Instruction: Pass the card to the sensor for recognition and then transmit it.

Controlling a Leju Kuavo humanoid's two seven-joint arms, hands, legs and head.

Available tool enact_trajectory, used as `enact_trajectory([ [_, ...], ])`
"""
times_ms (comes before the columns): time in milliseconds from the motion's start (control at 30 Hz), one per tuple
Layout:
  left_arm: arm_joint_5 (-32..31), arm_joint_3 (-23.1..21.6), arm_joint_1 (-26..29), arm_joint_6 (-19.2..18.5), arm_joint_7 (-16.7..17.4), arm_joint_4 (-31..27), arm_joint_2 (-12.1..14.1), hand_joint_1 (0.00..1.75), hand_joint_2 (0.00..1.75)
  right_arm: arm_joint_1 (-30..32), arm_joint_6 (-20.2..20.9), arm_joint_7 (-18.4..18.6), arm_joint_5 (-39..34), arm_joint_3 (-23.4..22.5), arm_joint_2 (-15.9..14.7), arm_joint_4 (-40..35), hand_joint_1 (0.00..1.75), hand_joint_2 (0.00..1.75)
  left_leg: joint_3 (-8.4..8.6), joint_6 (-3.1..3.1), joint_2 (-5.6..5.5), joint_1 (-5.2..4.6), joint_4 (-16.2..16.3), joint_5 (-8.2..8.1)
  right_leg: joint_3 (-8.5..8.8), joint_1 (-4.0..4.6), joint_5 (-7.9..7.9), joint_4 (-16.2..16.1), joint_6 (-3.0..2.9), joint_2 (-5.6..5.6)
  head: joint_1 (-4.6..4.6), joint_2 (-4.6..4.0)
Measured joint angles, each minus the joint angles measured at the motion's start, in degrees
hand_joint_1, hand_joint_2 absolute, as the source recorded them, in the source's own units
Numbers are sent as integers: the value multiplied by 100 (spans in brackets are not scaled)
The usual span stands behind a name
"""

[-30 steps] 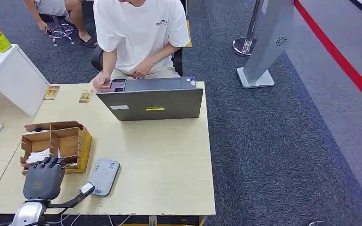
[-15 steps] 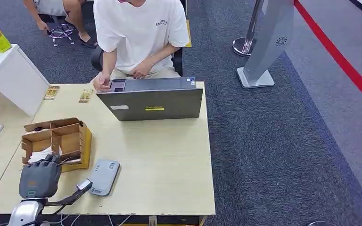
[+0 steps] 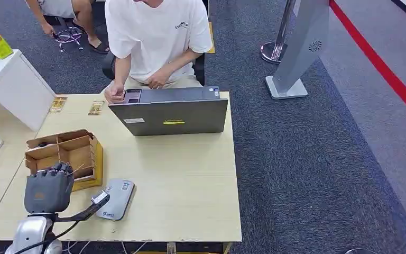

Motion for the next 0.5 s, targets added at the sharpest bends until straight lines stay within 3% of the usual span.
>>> enact_trajectory([
  [167, 0, -301, -117, -489, -26, -1176, -177, 175, 175, -6, -2, 2, -2, -7, 0, 0, 0, 0, -1, 1, 6, 0, 1, -1, 2, 0, 2, 0, 0, 6, 2, 0],
  [333, 0, -392, -127, -497, -28, -1592, -253, 175, 175, -5, -4, 2, -2, -9, -2, 0, 0, 0, 0, 1, 3, 1, 1, 0, 1, 0, 2, 0, 0, 3, 2, 0],
  [433, 4, -428, -172, -455, -214, -1819, -306, 175, 175, -2, 0, 2, -7, -15, 0, 0, 0, 0, 0, 0, 3, 1, 1, 0, -1, 1, 2, 1, 0, 3, 2, 0],
  [500, 17, -489, -288, -621, -264, -2019, -330, 175, 175, -6, 2, -2, -7, -20, 0, 0, 0, 0, -1, 0, 0, 1, 1, 1, 1, 1, 2, 1, 0, 2, 4, 0],
])
